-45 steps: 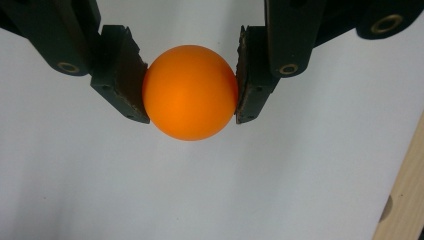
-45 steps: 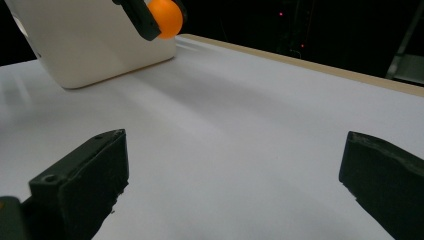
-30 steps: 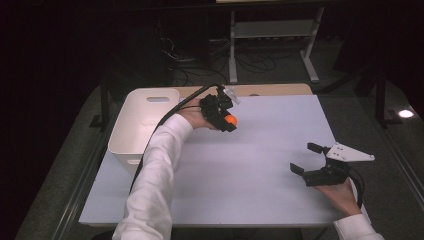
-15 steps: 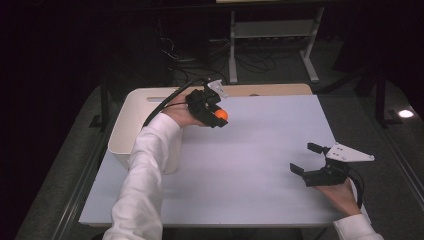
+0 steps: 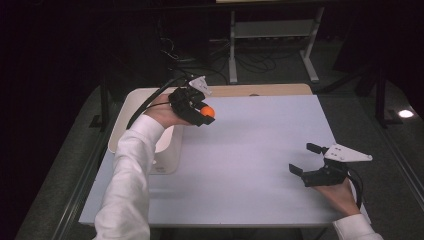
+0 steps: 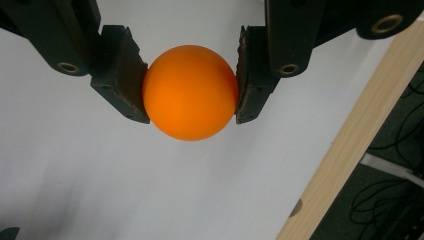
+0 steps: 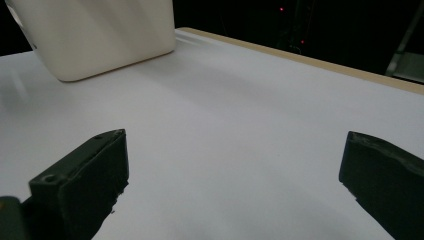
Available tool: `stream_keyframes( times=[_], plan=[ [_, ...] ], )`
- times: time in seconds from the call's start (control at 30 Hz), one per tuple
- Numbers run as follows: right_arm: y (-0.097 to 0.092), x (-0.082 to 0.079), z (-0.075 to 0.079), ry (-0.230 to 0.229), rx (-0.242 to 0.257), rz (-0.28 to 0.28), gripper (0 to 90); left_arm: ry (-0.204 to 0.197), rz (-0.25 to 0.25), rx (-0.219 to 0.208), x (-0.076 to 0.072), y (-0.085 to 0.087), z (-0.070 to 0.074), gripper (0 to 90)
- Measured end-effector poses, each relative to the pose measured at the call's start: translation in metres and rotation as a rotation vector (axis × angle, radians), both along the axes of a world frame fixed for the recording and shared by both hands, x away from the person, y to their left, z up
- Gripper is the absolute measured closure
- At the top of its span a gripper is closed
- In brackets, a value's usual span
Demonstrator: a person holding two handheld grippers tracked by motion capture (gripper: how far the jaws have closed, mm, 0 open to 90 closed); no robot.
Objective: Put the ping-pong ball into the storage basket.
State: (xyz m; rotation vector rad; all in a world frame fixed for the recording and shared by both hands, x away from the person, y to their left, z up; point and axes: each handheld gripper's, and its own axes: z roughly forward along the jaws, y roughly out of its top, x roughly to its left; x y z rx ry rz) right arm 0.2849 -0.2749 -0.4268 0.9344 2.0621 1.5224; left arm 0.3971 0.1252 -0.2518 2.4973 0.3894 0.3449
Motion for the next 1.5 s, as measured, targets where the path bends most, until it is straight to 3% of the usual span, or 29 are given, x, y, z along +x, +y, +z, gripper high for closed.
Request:
stream_keyframes(
  times=[0.93, 1.23, 1.43, 1.5],
  plan=[
    [0.001, 0.001, -0.001, 0.007, -0.01, 0.003, 0.0, -0.024, 0.098, -0.074, -0.016, 0.062, 0.003, 50.0],
    [0.001, 0.002, -0.002, 0.01, -0.014, -0.002, 0.0, -0.041, 0.143, -0.136, -0.023, 0.085, 0.004, 49.9],
    [0.002, 0.001, -0.002, 0.009, -0.016, -0.003, 0.0, -0.05, 0.162, -0.15, -0.026, 0.095, 0.004, 49.9],
    [0.002, 0.002, -0.002, 0.008, -0.016, -0.003, 0.0, -0.061, 0.176, -0.18, -0.029, 0.1, 0.004, 49.9]
  ],
)
